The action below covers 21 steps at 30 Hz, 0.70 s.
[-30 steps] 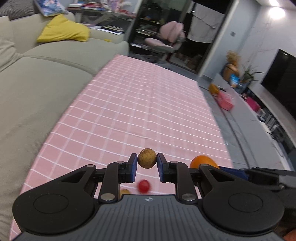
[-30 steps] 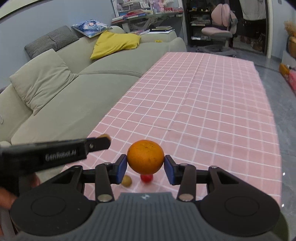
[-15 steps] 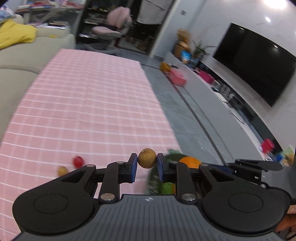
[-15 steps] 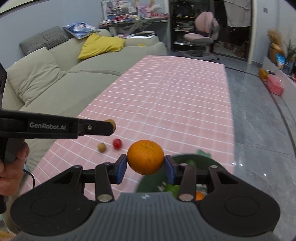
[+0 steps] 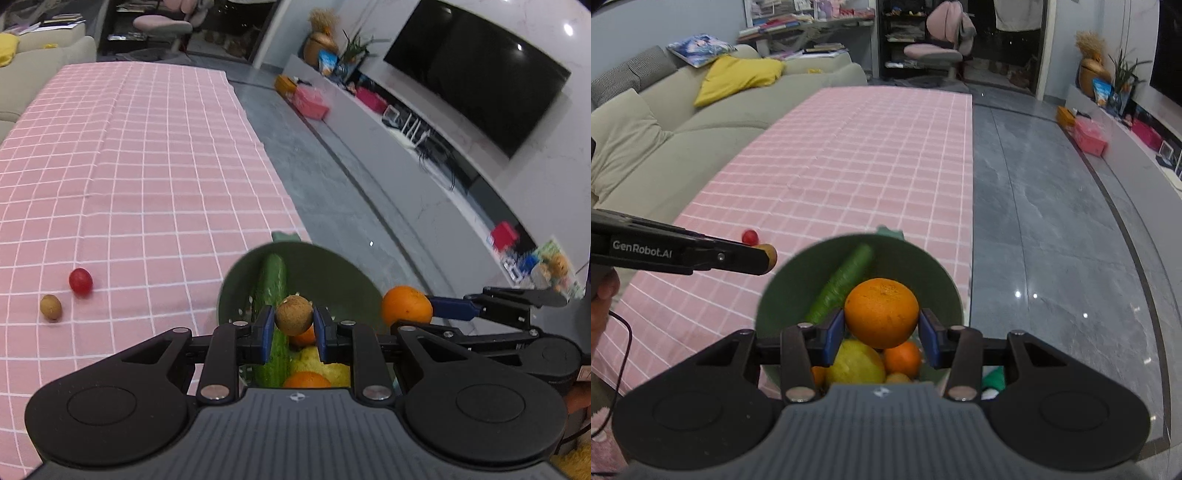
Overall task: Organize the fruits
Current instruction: 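Carry both fruits over the colander and open both tools to drop them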
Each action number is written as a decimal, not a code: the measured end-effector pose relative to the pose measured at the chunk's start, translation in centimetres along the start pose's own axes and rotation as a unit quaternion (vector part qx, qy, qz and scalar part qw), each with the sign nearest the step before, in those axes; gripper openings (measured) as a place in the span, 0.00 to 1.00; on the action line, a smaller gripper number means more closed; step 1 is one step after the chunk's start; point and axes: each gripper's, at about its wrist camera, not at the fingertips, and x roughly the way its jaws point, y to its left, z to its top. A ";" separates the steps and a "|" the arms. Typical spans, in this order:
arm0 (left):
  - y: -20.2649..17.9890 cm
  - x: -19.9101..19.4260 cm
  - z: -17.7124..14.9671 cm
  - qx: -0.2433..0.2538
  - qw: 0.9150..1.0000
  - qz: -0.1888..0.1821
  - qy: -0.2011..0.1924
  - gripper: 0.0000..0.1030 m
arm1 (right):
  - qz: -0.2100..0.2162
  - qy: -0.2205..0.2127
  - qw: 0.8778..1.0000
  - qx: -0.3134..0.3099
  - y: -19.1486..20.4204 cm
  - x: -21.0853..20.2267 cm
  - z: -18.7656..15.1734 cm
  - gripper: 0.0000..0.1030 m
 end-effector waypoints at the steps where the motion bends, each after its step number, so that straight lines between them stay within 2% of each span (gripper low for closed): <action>1: -0.1 0.5 -0.1 0.005 1.000 0.007 0.005 0.24 | 0.001 0.004 1.000 0.000 0.1 0.3 -0.1 0.40; 6: -0.2 2.1 -0.2 0.022 0.999 0.038 0.029 0.24 | 0.006 0.020 1.000 -0.009 0.3 2.5 -0.1 0.40; 12: -0.8 4.0 -0.1 0.064 0.992 0.088 0.056 0.24 | 0.004 0.035 0.999 -0.012 0.1 5.3 0.4 0.40; 21: -1.6 6.0 0.3 0.101 0.985 0.122 0.070 0.25 | 0.013 0.043 0.999 -0.021 -0.1 9.2 1.9 0.40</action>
